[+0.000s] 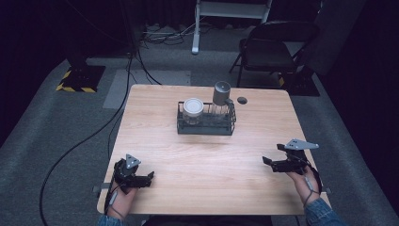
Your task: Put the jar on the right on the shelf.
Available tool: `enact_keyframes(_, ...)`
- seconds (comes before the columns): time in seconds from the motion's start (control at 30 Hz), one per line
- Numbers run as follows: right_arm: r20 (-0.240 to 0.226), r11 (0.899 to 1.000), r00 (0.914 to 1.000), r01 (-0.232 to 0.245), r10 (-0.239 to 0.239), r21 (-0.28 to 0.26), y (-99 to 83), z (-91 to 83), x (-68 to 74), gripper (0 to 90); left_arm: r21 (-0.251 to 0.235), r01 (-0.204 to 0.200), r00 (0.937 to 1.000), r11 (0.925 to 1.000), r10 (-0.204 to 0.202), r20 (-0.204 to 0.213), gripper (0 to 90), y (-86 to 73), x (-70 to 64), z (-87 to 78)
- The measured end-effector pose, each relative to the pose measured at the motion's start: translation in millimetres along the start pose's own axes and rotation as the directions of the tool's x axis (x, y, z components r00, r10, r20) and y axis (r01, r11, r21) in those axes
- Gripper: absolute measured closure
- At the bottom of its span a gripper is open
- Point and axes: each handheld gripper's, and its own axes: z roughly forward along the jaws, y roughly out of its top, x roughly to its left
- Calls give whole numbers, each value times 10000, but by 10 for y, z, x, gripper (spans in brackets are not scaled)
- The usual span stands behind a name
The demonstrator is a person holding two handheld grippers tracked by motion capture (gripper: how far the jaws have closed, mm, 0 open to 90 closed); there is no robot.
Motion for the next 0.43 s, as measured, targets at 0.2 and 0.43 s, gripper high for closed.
enact_keyframes(0.2,96,9977,9992,-398,393,550,-302,80,-25,87,5,2,10000,10000,-2,-5,23,1,0,0)
enact_keyframes(0.43,397,9913,9974,-649,607,1143,-518,147,-30,82,51,35,10000,10000,-35,-48,9,7,-3,9)
